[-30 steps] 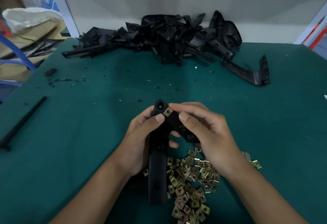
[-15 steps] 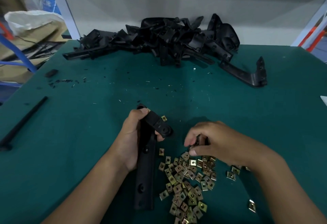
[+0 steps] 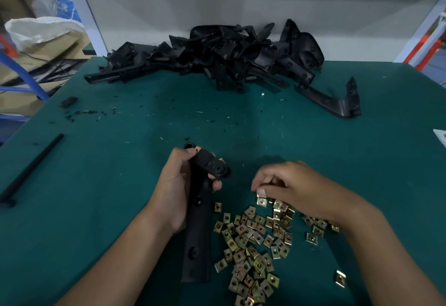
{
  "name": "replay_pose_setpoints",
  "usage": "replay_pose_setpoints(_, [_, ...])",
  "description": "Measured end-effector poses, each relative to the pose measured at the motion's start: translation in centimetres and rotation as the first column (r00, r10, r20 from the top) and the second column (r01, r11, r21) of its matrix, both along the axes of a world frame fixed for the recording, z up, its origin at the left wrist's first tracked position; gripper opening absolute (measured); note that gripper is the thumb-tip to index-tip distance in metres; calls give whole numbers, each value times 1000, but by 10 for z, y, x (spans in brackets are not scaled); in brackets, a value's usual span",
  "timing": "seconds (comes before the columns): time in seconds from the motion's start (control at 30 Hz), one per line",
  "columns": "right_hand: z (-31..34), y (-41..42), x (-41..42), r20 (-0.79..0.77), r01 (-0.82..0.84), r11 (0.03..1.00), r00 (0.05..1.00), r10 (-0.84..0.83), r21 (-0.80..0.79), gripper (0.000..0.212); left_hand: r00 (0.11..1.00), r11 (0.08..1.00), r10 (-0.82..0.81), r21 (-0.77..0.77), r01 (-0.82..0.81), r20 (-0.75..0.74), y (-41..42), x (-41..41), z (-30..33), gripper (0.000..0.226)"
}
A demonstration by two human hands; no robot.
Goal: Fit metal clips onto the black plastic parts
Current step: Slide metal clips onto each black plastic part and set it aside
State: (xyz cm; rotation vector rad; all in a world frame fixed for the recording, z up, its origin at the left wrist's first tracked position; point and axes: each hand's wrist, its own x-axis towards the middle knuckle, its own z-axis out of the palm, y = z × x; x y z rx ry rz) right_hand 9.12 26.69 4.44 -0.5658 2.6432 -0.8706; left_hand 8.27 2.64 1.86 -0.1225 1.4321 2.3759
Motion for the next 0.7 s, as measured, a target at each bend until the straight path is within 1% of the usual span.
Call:
replay_pose_setpoints(0.07, [1, -1, -1, -47, 92, 991, 994, -97, -101, 8, 999, 999, -43, -6, 43, -20, -1, 0, 0, 30])
replay_pose_setpoints(0.1, [2, -3, -2, -49, 142, 973, 987, -153, -183, 10, 997, 998, -65, -9, 65, -48, -1, 0, 0, 30])
replay_pose_setpoints(0.13, [3, -5, -2, -17, 188, 936, 979, -202, -299, 13, 993, 996, -86, 4, 86, -76, 0, 1, 0, 33])
replay_pose_setpoints(0.17, [4, -9, -3, 49, 228, 870, 972, -230, -437, 16, 990, 994, -101, 33, 105, -100, 0, 0, 0, 40])
replay_pose_setpoints(0.2, [5, -13, -3, 132, 268, 780, 963, -234, -565, 20, 987, 991, -109, 60, 116, -118, 1, 1, 0, 49])
replay_pose_setpoints(0.23, [5, -17, -3, 210, 304, 684, 953, -220, -663, 22, 984, 989, -112, 78, 124, -135, 2, 0, 0, 56])
replay_pose_setpoints(0.27, [6, -19, -3, 271, 333, 601, 943, -196, -726, 21, 983, 987, -116, 90, 130, -145, 3, 1, 0, 61])
replay_pose_setpoints(0.33, [5, -24, -2, 350, 375, 494, 925, -145, -784, 21, 982, 984, -119, 117, 136, -146, 5, 2, 0, 68])
replay_pose_setpoints(0.4, [4, -25, -2, 389, 399, 445, 914, -118, -802, 22, 981, 983, -123, 117, 141, -151, 5, 2, -1, 65])
replay_pose_setpoints(0.47, [3, -26, -2, 400, 404, 429, 911, -106, -808, 24, 974, 980, -154, 96, 172, -167, 4, 2, -1, 63])
replay_pose_setpoints(0.53, [3, -28, -1, 398, 397, 434, 913, -92, -809, 25, 967, 974, -185, 100, 204, -176, 3, 2, -1, 68])
replay_pose_setpoints(0.63, [4, -31, 0, 409, 404, 426, 909, -85, -810, 21, 955, 963, -222, 109, 246, -198, 2, 2, -1, 54])
replay_pose_setpoints(0.7, [5, -32, 1, 423, 419, 405, 902, -84, -813, 19, 947, 961, -242, 86, 264, -210, 1, 2, -1, 51])
